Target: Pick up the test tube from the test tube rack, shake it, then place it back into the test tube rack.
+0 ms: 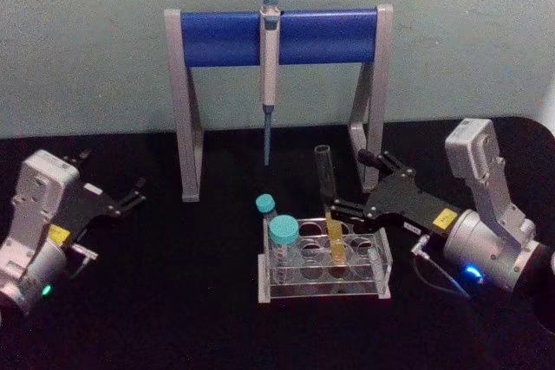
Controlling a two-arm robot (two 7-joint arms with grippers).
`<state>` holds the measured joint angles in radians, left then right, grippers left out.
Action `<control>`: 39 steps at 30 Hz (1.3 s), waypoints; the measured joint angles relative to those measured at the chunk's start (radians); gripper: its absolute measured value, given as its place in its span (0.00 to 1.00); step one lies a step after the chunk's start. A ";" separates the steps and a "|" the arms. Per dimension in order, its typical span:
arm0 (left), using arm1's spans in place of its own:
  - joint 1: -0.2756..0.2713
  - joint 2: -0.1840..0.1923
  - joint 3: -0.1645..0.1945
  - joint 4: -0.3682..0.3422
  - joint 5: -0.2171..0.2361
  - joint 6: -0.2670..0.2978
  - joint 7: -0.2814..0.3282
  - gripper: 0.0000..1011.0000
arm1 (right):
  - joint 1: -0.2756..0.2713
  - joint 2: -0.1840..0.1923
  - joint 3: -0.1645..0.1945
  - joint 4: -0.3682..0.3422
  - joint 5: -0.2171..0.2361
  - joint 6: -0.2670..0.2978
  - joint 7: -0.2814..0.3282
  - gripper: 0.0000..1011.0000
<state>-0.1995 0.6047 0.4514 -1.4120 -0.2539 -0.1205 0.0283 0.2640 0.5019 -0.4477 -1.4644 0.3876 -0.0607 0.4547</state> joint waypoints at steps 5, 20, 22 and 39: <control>0.000 0.000 0.000 0.000 0.000 0.000 0.000 0.99 | 0.014 -0.013 -0.003 0.014 -0.008 0.024 0.019 0.99; 0.000 0.000 0.000 0.000 0.000 0.000 0.000 0.99 | 0.025 -0.042 0.021 0.025 0.031 0.095 0.059 0.99; 0.000 0.000 0.000 0.000 0.000 0.000 0.000 0.99 | 0.028 -0.044 0.021 0.027 0.039 0.103 0.063 0.99; 0.000 0.000 0.000 0.000 0.000 0.000 0.000 0.99 | 0.045 -0.049 0.009 0.049 0.051 0.137 0.059 0.99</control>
<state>-0.1996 0.6047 0.4514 -1.4120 -0.2539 -0.1205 0.0283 0.3089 0.4528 -0.4391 -1.4154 0.4383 0.0762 0.5142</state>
